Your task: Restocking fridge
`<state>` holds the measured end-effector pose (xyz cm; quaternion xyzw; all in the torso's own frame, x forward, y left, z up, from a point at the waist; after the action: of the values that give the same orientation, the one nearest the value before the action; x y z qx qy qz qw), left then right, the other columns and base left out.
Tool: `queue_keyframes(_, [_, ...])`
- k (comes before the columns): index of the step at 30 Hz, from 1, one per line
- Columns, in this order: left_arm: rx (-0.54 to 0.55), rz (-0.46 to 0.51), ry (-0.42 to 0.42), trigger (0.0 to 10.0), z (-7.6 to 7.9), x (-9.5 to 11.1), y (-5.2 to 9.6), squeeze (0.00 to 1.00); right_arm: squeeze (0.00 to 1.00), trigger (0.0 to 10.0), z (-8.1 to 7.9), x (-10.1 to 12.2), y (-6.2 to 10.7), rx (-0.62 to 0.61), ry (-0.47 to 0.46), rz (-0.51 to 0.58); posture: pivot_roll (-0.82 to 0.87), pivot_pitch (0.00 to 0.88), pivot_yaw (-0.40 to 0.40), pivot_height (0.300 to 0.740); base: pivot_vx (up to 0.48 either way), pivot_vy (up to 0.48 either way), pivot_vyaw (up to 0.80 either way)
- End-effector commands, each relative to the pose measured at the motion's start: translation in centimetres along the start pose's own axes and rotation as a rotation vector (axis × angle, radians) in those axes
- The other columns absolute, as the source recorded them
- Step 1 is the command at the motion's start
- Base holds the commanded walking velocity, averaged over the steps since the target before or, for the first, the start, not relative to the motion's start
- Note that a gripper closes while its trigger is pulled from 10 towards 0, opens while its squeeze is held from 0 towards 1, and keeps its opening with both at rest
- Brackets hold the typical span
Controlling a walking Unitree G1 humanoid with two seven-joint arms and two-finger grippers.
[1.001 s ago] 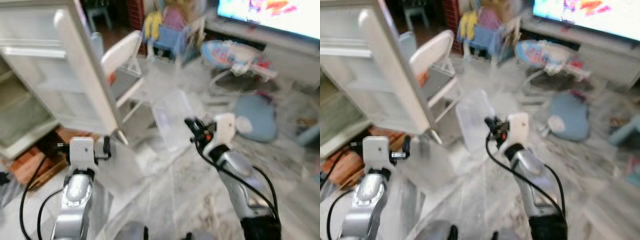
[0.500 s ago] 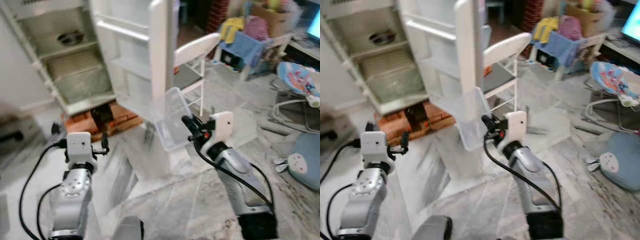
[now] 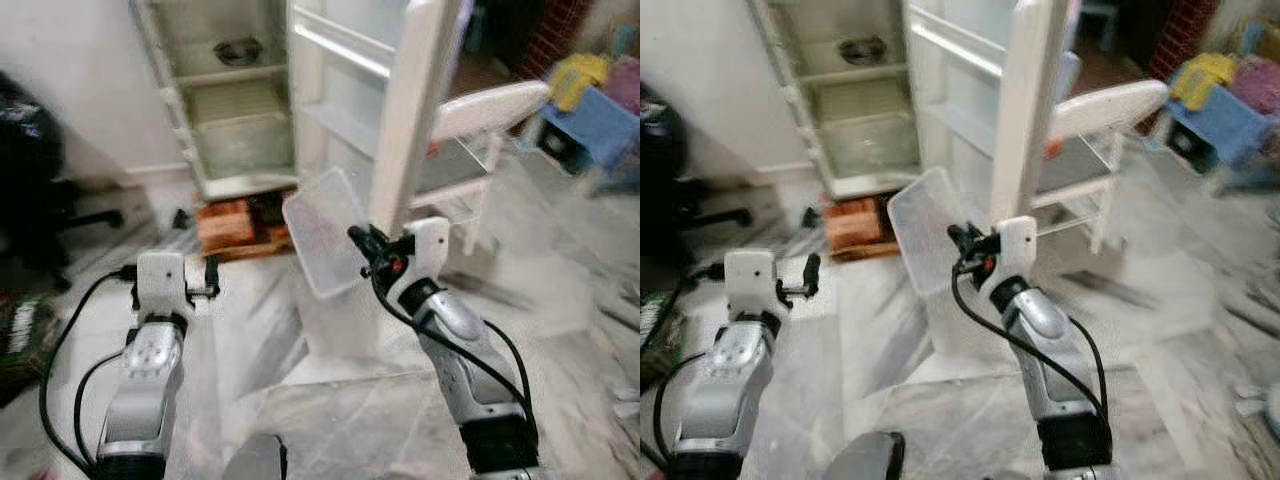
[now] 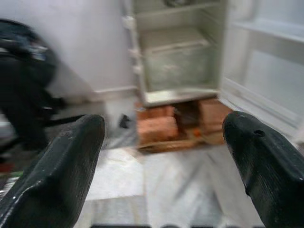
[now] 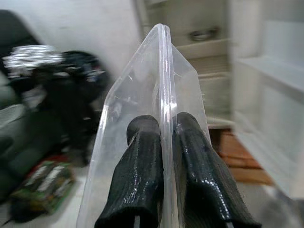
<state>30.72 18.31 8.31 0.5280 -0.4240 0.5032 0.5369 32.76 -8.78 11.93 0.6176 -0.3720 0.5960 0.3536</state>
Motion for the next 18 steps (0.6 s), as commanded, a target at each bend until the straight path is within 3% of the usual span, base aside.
queue_keyframes(1, [-0.014, 0.013, 0.025, 10.0, 0.1, 0.3, 0.1, 0.00, 0.00, 10.0, 0.3, 0.2, -0.1, -0.004, 0.034, 0.004, 0.11, 0.051, 0.015, 0.740, 0.424, 0.000, 0.42])
queue_keyframes(4, [-0.024, 0.015, 0.032, 10.0, 0.1, 0.2, 0.3, 0.00, 0.00, 10.0, 0.2, 0.4, -0.2, 0.001, 0.041, 0.008, 0.11, 0.049, 0.018, 0.740, 0.429, 0.000, 0.41])
queue_keyframes(18, [-0.053, -0.019, 0.033, 10.0, 0.7, -0.7, 0.6, 0.00, 0.00, 10.0, 0.0, -0.9, 0.1, -0.016, 0.025, -0.023, 0.12, 0.056, 0.007, 0.740, 0.430, 0.000, 0.00])
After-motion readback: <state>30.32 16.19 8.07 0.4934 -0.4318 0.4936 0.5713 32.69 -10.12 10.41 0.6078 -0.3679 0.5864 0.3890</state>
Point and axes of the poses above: a point about 5 cm out from each wrist's last joint towards the gripper, its own y axis pointing back from the gripper into the wrist, its own x axis along the axis of the wrist's last joint, z = x × y, the point moved 4 cm from there along -y, pointing out of the wrist towards the gripper, and after that the axes turned 9 degrees about y, right-handed, at the moved point
